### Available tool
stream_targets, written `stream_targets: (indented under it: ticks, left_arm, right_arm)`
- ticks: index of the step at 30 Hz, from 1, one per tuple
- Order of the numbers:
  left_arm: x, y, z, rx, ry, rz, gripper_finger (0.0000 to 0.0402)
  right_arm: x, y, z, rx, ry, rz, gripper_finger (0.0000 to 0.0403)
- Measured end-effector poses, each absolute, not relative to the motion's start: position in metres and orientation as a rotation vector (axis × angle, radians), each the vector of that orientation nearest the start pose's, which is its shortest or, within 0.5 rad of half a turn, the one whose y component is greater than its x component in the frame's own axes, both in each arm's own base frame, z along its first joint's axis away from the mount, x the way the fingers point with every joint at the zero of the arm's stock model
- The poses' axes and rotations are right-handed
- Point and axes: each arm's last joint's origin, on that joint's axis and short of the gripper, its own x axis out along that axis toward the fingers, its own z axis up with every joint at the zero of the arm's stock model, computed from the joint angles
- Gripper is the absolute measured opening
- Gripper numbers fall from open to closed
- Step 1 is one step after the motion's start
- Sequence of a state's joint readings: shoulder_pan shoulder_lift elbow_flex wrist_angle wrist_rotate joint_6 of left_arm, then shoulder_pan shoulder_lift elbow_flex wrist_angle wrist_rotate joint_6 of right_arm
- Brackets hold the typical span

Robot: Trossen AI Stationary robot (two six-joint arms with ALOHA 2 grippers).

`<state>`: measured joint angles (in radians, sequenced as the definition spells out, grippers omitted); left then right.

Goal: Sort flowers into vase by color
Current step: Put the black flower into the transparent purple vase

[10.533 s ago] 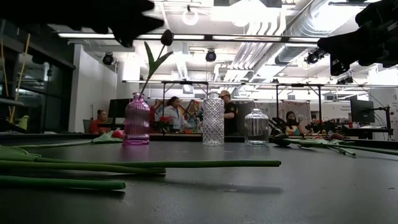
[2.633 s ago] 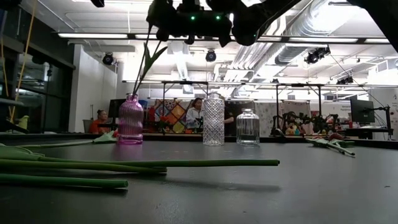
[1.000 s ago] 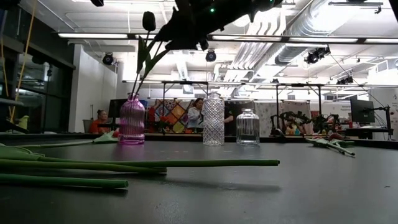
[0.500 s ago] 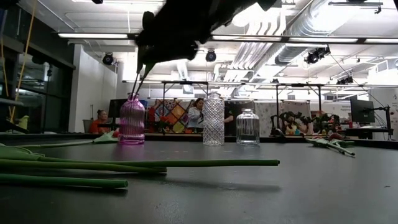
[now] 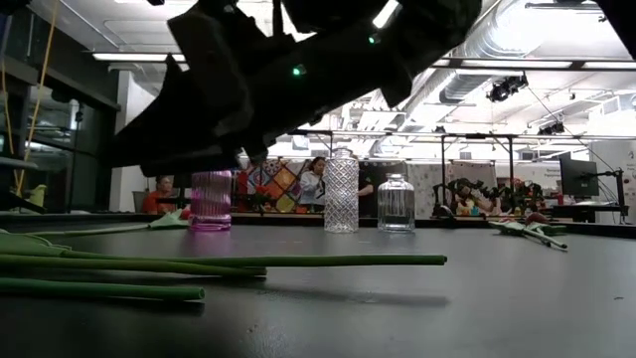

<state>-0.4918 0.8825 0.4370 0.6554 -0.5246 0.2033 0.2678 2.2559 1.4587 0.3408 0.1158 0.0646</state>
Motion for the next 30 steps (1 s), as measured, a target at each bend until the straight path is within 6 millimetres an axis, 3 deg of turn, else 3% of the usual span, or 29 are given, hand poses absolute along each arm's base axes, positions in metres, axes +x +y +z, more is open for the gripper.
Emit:
stream_targets:
  ticks: [11,20,25,30]
  left_arm:
    - [0.174,-0.077,0.275,0.1,-0.179,0.053,0.0225]
    - [0.174,-0.077,0.275,0.1,-0.18,0.053,0.0225]
    - [0.174,-0.077,0.275,0.099,-0.18,0.054,0.0225]
    - [0.174,-0.077,0.275,0.099,-0.18,0.054,0.0225]
  right_arm:
    - [0.467,0.156,0.14,0.039,0.535,0.28,0.027]
    - [0.471,0.158,0.134,0.085,0.5,0.221,0.027]
    - [0.491,0.166,0.125,0.073,0.518,0.223,0.027]
    - [0.508,0.172,0.129,-0.009,0.667,0.202,0.027]
